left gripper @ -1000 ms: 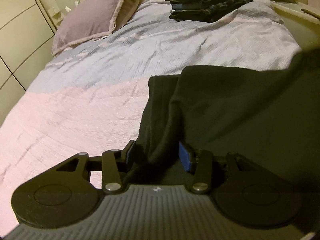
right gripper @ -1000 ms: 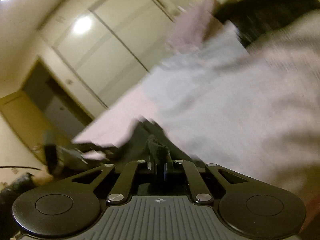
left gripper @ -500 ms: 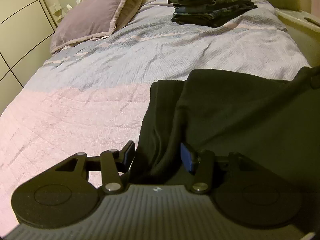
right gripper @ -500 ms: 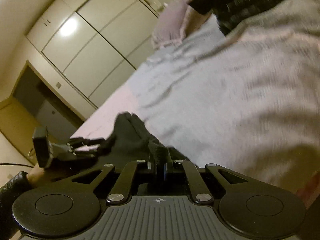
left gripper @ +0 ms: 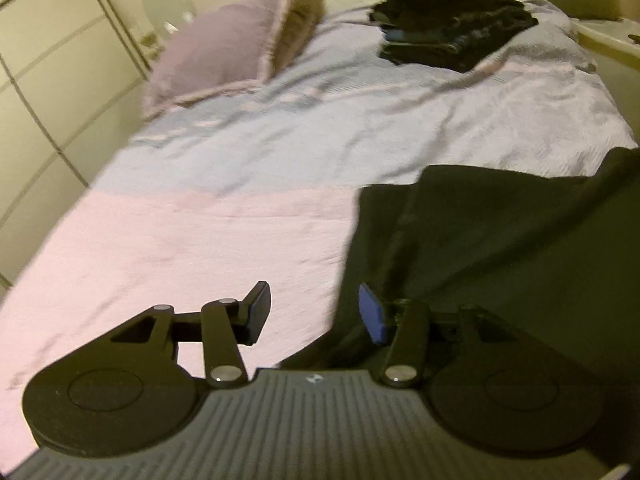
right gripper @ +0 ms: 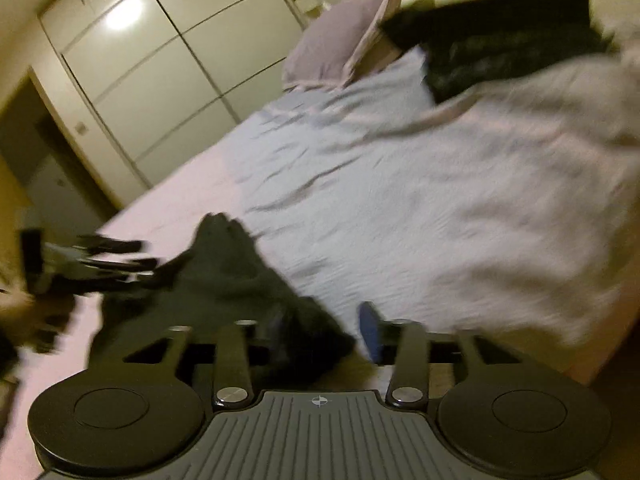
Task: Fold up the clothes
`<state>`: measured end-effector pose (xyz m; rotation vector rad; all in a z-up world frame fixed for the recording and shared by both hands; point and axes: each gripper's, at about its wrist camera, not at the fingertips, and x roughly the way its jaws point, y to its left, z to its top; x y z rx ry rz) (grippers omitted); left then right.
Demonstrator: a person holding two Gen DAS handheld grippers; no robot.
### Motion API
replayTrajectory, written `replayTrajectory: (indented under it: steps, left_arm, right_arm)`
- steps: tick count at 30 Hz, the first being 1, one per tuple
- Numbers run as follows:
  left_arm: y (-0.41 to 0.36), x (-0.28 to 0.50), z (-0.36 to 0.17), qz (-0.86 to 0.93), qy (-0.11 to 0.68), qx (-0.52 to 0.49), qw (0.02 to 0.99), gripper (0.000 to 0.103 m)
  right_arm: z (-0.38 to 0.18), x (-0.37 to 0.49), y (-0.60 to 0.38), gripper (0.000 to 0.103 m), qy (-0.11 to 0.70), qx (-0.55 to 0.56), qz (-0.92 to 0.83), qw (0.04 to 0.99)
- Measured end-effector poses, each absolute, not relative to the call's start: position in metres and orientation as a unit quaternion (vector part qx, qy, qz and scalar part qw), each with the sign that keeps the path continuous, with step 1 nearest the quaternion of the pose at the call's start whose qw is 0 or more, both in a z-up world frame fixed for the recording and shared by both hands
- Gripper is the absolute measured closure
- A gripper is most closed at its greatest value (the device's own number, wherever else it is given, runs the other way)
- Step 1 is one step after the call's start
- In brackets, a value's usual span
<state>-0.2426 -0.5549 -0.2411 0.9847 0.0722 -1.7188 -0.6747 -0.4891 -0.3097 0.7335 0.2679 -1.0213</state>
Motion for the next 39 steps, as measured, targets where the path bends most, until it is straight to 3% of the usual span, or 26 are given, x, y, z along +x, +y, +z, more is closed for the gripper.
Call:
replayTrajectory:
  steps: [3, 6, 14, 20, 27, 30, 32, 36, 39]
  left_arm:
    - [-0.523, -0.224, -0.230, -0.708, -0.004, 0.433, 0.557, 0.058]
    - [-0.482, -0.222, -0.234, -0.692, -0.087, 0.469, 0.542, 0.057]
    - [-0.395, -0.238, -0.301, -0.648, -0.311, 0.567, 0.402, 0.044]
    - [-0.403, -0.244, -0.340, -0.638, -0.367, 0.570, 0.365, 0.044]
    - [-0.435, -0.245, -0.364, -0.622, -0.442, 0.557, 0.328, 0.045]
    - [-0.451, -0.245, -0.376, -0.611, -0.471, 0.557, 0.308, 0.054]
    - [-0.460, -0.245, -0.384, -0.604, -0.484, 0.562, 0.293, 0.069]
    - [-0.473, -0.250, -0.390, -0.596, -0.473, 0.581, 0.288, 0.085]
    - [-0.475, -0.252, -0.382, -0.598, -0.457, 0.585, 0.304, 0.090]
  right_arm:
    - [-0.284, -0.662, -0.456, 0.054, 0.145, 0.273, -0.471, 0.826]
    - [-0.267, -0.627, -0.417, 0.054, 0.174, 0.206, -0.412, 0.871]
    - [-0.286, -0.501, -0.321, 0.052, 0.305, -0.002, -0.278, 0.911]
    - [-0.334, -0.432, -0.301, 0.052, 0.392, -0.139, -0.278, 0.866]
    - [-0.368, -0.437, -0.299, 0.052, 0.438, -0.270, -0.282, 0.810]
    - [-0.363, -0.455, -0.305, 0.052, 0.433, -0.256, -0.292, 0.814]
    - [-0.363, -0.457, -0.304, 0.052, 0.436, -0.254, -0.291, 0.812]
    - [-0.365, -0.460, -0.301, 0.053, 0.443, -0.250, -0.291, 0.810]
    - [-0.356, -0.467, -0.311, 0.075, 0.441, -0.222, -0.269, 0.827]
